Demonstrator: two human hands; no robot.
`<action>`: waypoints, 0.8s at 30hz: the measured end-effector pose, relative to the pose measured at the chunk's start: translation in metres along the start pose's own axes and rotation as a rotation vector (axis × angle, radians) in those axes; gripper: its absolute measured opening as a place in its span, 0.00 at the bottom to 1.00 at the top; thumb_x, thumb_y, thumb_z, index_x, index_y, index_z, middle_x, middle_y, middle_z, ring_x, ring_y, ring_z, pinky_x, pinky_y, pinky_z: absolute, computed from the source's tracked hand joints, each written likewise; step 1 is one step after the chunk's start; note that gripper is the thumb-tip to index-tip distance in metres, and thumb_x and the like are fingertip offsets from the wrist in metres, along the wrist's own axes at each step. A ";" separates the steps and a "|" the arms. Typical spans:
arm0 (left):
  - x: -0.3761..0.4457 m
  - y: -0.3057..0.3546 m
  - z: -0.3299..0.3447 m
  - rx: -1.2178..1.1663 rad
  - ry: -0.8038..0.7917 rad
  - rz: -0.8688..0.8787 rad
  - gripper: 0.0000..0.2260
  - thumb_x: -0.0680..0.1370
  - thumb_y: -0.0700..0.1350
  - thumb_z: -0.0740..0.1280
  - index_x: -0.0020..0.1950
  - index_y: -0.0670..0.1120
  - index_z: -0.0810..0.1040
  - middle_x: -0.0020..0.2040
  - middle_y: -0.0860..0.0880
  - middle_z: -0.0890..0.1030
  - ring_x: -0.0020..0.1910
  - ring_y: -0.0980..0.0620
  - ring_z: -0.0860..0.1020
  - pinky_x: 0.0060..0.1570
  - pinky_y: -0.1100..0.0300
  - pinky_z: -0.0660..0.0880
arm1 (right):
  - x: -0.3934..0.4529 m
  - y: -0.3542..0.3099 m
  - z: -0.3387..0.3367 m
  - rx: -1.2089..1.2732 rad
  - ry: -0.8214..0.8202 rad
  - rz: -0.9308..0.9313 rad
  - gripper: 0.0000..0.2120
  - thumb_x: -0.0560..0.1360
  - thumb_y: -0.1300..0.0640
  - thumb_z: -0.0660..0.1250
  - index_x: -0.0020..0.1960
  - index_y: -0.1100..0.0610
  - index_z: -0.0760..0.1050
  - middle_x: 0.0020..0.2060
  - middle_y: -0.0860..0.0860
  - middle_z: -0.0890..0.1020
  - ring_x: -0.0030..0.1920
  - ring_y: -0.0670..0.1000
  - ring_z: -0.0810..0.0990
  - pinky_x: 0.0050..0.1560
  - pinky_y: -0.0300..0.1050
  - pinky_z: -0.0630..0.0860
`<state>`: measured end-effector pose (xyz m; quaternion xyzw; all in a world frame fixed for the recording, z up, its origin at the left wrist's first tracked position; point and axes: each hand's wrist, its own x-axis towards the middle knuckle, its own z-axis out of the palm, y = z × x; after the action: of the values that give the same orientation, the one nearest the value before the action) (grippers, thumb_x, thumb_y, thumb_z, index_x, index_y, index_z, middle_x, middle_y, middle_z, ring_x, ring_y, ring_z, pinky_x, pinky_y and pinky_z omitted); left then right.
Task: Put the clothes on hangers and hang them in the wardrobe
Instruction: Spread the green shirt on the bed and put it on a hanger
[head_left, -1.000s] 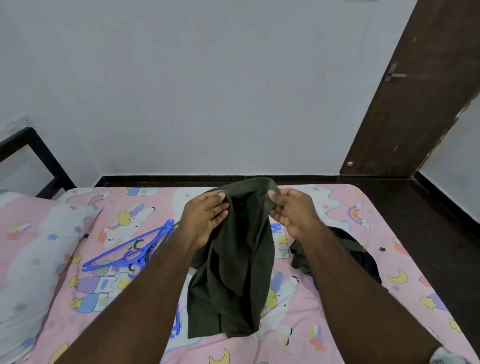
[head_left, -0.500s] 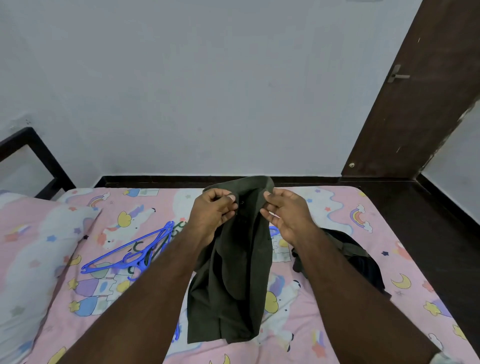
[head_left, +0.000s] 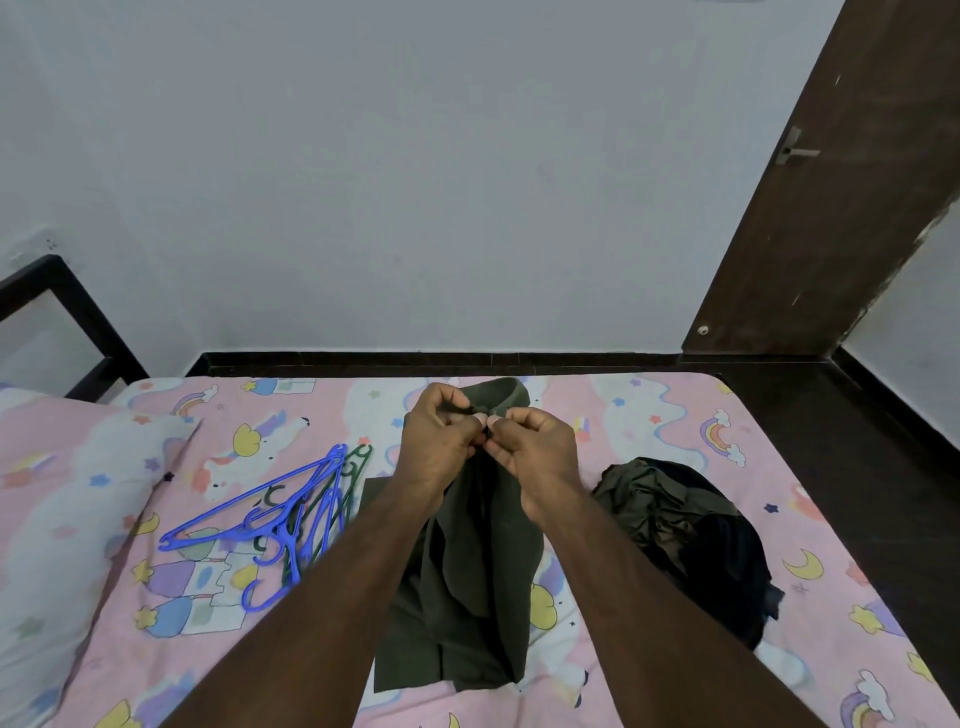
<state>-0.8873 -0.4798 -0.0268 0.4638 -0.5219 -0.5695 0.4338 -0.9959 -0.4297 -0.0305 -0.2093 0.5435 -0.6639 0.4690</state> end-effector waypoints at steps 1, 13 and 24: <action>-0.001 -0.001 0.000 0.017 -0.006 0.005 0.07 0.76 0.34 0.70 0.49 0.44 0.75 0.37 0.45 0.80 0.35 0.53 0.79 0.35 0.62 0.76 | 0.000 0.001 0.000 -0.005 0.002 -0.010 0.02 0.75 0.68 0.71 0.48 0.67 0.81 0.45 0.61 0.85 0.48 0.58 0.86 0.53 0.52 0.83; -0.003 0.000 0.000 0.026 -0.095 -0.081 0.04 0.77 0.36 0.71 0.50 0.42 0.83 0.38 0.46 0.85 0.38 0.53 0.82 0.40 0.62 0.78 | -0.007 0.005 -0.015 -0.195 -0.008 -0.054 0.05 0.77 0.66 0.71 0.49 0.57 0.82 0.42 0.55 0.85 0.44 0.53 0.86 0.50 0.47 0.83; -0.005 -0.006 -0.003 -0.046 -0.069 -0.143 0.04 0.77 0.36 0.71 0.49 0.43 0.85 0.42 0.45 0.86 0.41 0.51 0.81 0.45 0.60 0.79 | -0.010 0.006 -0.020 -0.407 -0.027 -0.181 0.08 0.79 0.63 0.68 0.50 0.54 0.84 0.42 0.52 0.86 0.43 0.51 0.86 0.49 0.48 0.84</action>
<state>-0.8837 -0.4748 -0.0329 0.4700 -0.4888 -0.6265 0.3842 -1.0043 -0.4107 -0.0404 -0.3564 0.6388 -0.5771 0.3630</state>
